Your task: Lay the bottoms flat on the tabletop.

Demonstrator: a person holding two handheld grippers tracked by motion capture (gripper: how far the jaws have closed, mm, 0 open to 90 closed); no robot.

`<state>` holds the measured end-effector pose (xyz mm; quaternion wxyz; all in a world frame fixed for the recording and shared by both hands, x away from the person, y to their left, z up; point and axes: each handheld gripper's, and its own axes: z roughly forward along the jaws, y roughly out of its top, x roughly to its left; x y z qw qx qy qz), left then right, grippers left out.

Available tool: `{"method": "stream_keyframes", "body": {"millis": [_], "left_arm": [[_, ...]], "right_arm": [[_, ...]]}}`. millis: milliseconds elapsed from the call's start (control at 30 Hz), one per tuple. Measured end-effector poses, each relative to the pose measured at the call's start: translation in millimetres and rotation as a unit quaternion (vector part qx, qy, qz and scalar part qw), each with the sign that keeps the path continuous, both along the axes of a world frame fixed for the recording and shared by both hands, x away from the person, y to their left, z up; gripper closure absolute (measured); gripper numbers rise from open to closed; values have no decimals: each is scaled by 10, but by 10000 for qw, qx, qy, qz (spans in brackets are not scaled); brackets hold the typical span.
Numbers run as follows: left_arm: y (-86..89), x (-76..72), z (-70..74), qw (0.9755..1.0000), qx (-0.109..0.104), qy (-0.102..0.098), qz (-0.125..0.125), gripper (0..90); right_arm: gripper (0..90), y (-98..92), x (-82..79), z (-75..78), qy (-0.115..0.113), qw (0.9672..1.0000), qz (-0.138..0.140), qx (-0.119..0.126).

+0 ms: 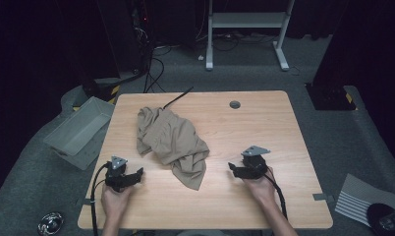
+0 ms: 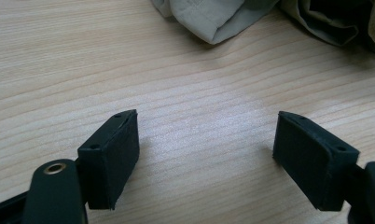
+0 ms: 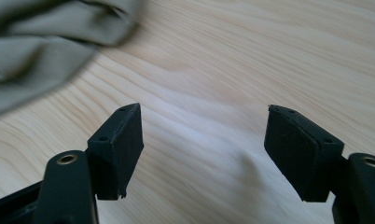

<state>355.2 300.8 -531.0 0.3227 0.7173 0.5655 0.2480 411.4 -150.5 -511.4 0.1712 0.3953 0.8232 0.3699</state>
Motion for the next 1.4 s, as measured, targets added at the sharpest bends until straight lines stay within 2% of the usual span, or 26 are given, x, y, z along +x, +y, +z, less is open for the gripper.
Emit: {"method": "stream_keyframes", "body": {"millis": [33, 67, 100, 133, 167, 300, 333, 367, 400, 433, 467, 500, 533, 600, 633, 700, 733, 767, 800, 900, 933, 967, 1000, 1167, 1200, 1400], "left_arm": [[0, 0, 0, 10000, 0, 0, 0, 228], [0, 0, 0, 10000, -1, -1, 1, 228], [0, 0, 0, 10000, -1, -1, 2, 228], [0, 0, 0, 10000, -1, -1, 3, 228], [0, 0, 0, 10000, -1, -1, 3, 228], [0, 0, 0, 10000, -2, -3, 5, 229], [0, 0, 0, 10000, -1, -2, 5, 229], [0, -1, 0, 10000, 0, -1, 7, 229], [1, 0, 0, 10000, 5, -2, 7, 229], [0, 0, 0, 10000, 2, -3, 8, 229], [1, -1, 0, 10000, 2, -5, 13, 231], [1, -1, 0, 10000, 2, -5, 13, 232], [1, -1, 0, 10000, 5, -6, 12, 232], [2, -1, 1, 10000, 7, -6, 14, 234], [3, -1, 1, 10000, 7, -7, 15, 234], [3, -1, 1, 10000, 8, -10, 18, 235], [3, -1, 1, 10000, 9, -9, 19, 236], [3, -1, 1, 10000, 8, -10, 21, 236], [3, -1, 0, 10000, 9, -13, 25, 237], [3, -1, 1, 10000, 7, -12, 31, 238], [4, -1, 1, 10000, 9, -11, 30, 239], [3, -1, 1, 10000, 8, -13, 31, 239], [4, -1, 1, 10000, 8, -13, 32, 239], [4, -1, 0, 10000, 1, -12, 35, 239], [4, -1, 1, 10000, -1, -10, 34, 239], [5, 0, 1, 10000, -2, -10, 34, 239]], "right_arm": [[283, 165, 19, 20, -23, 9997, 230, 21], [283, 165, 19, 20, -23, 9997, 230, 21], [286, 337, 24, 39, -26, 9988, 485, 26], [288, 420, 24, 47, -24, 9982, 600, 57], [288, 420, 24, 47, -24, 9982, 600, 57], [300, 712, 22, 80, -55, 9949, 1000, 71], [305, 831, 36, 89, -70, 9933, 1151, 87], [305, 831, 36, 89, -70, 9933, 1151, 87], [321, 931, 45, 96, -94, 9919, 1262, 125], [321, 931, 45, 96, -94, 9919, 1262, 125], [334, 1016, 61, 85, -63, 9909, 1333, 192], [334, 1016, 61, 85, -63, 9909, 1333, 192], [372, 1070, 76, 55, 14, 9903, 1374, 187], [407, 1121, 94, 11, 29, 9898, 1421, 93], [407, 1121, 94, 11, 29, 9898, 1421, 93], [469, 1148, 108, -25, 58, 9898, 1423, 24], [546, 1157, 119, -54, 84, 9896, 1433, -51], [546, 1157, 119, -54, 84, 9896, 1433, -51], [640, 1156, 126, -72, 95, 9887, 1485, -159], [714, 1156, 123, -85, 124, 9879, 1526, -244], [777, 1154, 107, -88, 70, 9872, 1556, -334], [777, 1154, 107, -88, 70, 9872, 1556, -334], [832, 1144, 98, -86, 13, 9860, 1621, -392], [863, 1103, 50, -83, -31, 9853, 1643, -462], [867, 1068, 29, -81, -96, 9842, 1685, -536], [869, 929, -57, -89, -176, 9852, 1613, -547]]}}
